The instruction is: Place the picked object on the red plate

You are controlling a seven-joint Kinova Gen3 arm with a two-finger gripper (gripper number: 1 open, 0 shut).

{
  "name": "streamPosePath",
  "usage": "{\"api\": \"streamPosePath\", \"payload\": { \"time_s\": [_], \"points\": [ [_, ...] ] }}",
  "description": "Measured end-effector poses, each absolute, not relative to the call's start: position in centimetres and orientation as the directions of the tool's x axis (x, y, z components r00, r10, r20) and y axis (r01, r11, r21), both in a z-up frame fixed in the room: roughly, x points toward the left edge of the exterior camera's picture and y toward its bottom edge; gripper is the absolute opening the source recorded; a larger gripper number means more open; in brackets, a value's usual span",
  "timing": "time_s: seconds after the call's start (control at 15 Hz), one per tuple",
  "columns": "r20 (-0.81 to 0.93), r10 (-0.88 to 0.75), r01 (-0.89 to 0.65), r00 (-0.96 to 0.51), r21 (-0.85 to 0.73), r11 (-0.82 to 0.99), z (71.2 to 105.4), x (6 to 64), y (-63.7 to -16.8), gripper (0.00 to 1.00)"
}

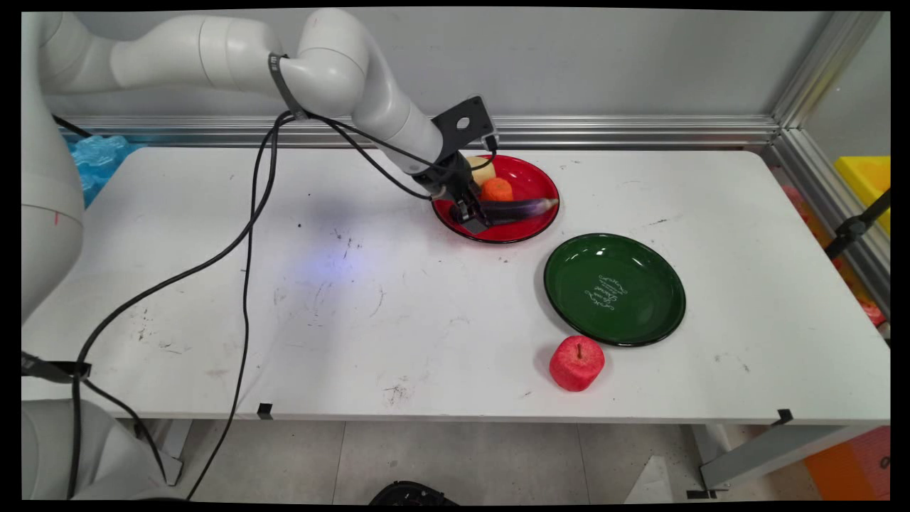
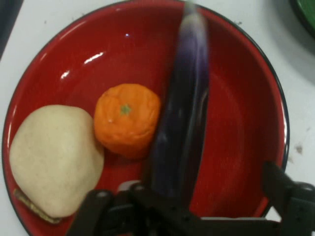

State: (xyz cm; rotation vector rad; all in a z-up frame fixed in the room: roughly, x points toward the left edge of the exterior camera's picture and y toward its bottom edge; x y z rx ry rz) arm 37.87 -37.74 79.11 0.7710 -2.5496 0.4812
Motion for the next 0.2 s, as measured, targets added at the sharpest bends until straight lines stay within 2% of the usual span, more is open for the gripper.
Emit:
{"api": "streamPosePath", "payload": {
  "time_s": [0.2],
  "points": [
    [0.502, -0.43, -0.584, -0.751, -0.202, 0.786, 79.37, 37.78, -37.93, 1.0]
  ]
}}
